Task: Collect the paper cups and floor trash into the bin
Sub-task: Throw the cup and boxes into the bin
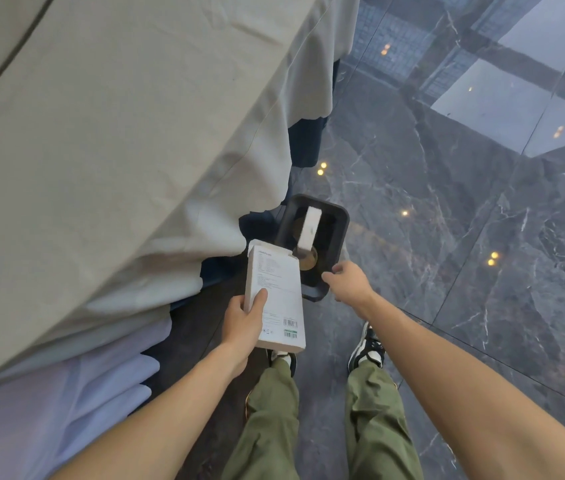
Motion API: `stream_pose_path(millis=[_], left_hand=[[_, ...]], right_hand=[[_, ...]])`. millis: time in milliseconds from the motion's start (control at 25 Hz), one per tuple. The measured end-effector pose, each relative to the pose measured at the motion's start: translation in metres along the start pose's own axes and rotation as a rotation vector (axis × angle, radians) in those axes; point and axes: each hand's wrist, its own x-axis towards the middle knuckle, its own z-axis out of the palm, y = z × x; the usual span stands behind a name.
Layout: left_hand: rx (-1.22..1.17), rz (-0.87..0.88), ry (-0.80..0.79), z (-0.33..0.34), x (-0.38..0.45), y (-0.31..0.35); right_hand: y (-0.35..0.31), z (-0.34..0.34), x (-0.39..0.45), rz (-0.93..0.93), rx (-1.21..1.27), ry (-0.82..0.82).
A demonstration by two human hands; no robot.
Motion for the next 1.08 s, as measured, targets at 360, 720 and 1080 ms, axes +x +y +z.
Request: stream_pose_path(millis=[360,720,1080], left_hand=[[-0.007,-0.042,-0.052,0.031,0.013,0.019],[-0.013,-0.071,-0.144,0.066,0.018,0.004],[-0.004,-0.079,-0.215,0.080,0.038,0.006]], right_hand=[[0.017,-0.019,-0.052,0.113,0.406,-0.585],[0.022,-0.041,-0.049,0.083,0.409,-0.037],[-0.021,-0.044,-0.021,-0.043,0.210,0.091]])
